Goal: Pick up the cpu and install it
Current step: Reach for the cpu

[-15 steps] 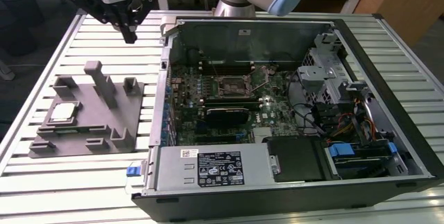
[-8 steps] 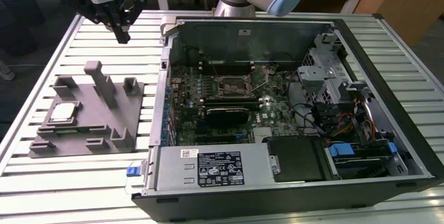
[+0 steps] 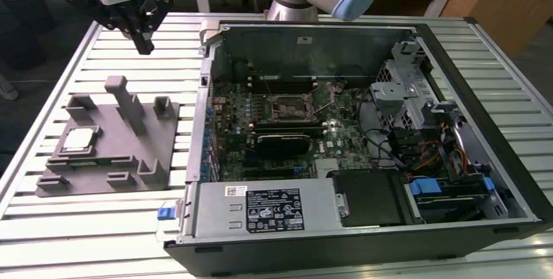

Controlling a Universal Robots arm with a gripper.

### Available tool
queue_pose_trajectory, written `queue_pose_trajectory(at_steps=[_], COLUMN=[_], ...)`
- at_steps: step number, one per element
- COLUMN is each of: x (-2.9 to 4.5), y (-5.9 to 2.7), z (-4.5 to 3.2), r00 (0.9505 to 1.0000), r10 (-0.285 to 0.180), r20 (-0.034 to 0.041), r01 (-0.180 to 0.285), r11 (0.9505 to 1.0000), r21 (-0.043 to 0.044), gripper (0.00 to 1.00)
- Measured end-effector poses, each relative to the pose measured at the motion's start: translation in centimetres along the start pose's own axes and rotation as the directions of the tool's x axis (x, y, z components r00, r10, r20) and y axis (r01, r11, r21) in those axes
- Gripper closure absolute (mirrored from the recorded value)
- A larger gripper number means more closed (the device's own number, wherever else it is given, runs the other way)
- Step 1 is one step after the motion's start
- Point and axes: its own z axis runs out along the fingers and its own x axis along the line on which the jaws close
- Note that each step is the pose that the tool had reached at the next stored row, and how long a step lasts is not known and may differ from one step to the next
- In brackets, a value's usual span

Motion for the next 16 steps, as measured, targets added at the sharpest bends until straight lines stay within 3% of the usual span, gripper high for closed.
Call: queue_pose_trajectory(at_steps=[16], x=[2.26], y=[-0.17], z=[-0.02], r00=[1.0000], r10=[0.000], r20=[0.0000], r01=[0.000], r11=[1.0000], r21=[0.0001], gripper=[0.89])
